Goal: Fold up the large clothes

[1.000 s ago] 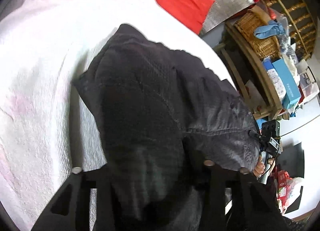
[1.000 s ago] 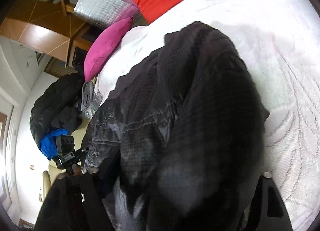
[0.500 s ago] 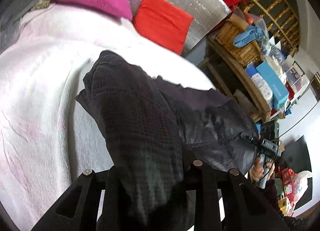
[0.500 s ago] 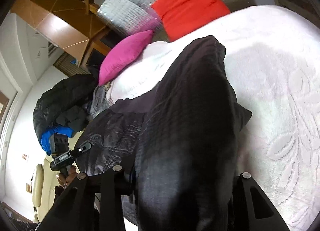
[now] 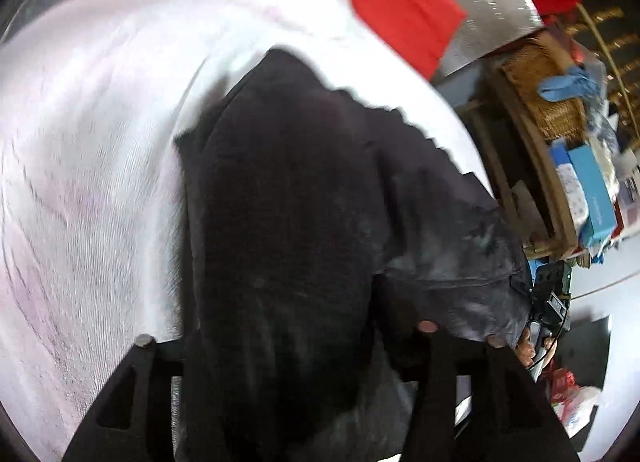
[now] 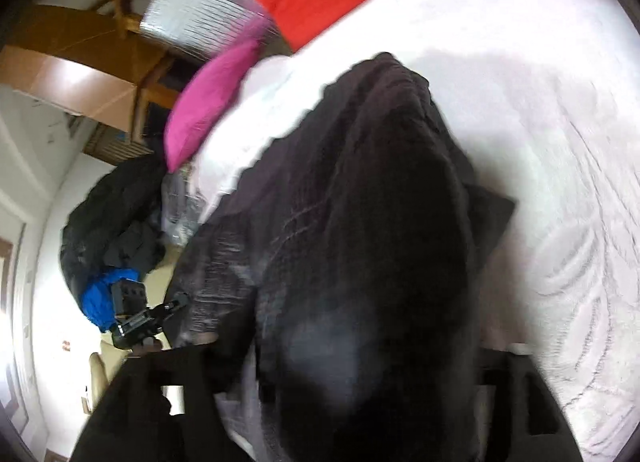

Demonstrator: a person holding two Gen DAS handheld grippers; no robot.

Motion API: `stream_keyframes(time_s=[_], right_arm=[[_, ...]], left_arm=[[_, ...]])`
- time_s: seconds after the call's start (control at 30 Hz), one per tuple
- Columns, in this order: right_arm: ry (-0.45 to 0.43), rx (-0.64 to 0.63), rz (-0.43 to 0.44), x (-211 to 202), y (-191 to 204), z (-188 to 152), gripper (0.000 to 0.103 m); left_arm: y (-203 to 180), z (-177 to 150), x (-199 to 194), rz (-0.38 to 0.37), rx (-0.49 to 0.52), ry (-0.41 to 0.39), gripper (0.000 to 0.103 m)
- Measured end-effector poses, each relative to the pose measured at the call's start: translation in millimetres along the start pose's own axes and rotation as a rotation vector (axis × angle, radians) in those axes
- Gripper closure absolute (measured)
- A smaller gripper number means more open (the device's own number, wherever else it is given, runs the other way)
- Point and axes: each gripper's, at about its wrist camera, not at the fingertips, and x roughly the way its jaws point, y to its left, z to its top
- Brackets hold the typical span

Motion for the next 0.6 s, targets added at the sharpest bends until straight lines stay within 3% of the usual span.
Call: stream_keyframes(time_s=[0.07, 0.13, 0.23, 0.3, 0.37, 0.47, 0.6], right_arm=[[0.025, 0.031, 0.005, 10.9, -9.5, 0.8, 0.015], [0.026, 0.082, 0.066, 17.9, -20.2, 2.5, 0.008], [-0.003, 0.079, 0.097, 20.7, -19.0, 2.8, 0.008], [-0.011, 0.057, 0.091, 24.5, -11.6, 1.0, 0.019], [-0.024, 0.011, 0.087, 23.5, 1.9, -1.3, 0.046], [-0.056, -0.052, 0.068, 15.8, 22.9, -4.5, 0.053], [-0.119, -0.116, 0.06, -2.5, 49.2, -5.5, 0.058]], left_arm=[[5.1, -2.1, 3.5, -0.019, -0.005, 0.018, 0.033], [4.2, -3.6, 13.8, -0.036, -0.004, 0.039, 0.026], [-1.2, -1.9, 19.1, -0.04, 0.011, 0.024, 0.026], [-9.9, -3.3, 14.6, -0.042, 0.041, -0.013, 0.038], [-21.5, -2.4, 4.0, -0.04, 0.089, -0.064, 0.063], [-35.1, -1.7, -10.1, -0.035, 0.132, -0.121, 0.073], [-53.1, 1.8, -36.7, -0.05, 0.18, -0.216, 0.075]])
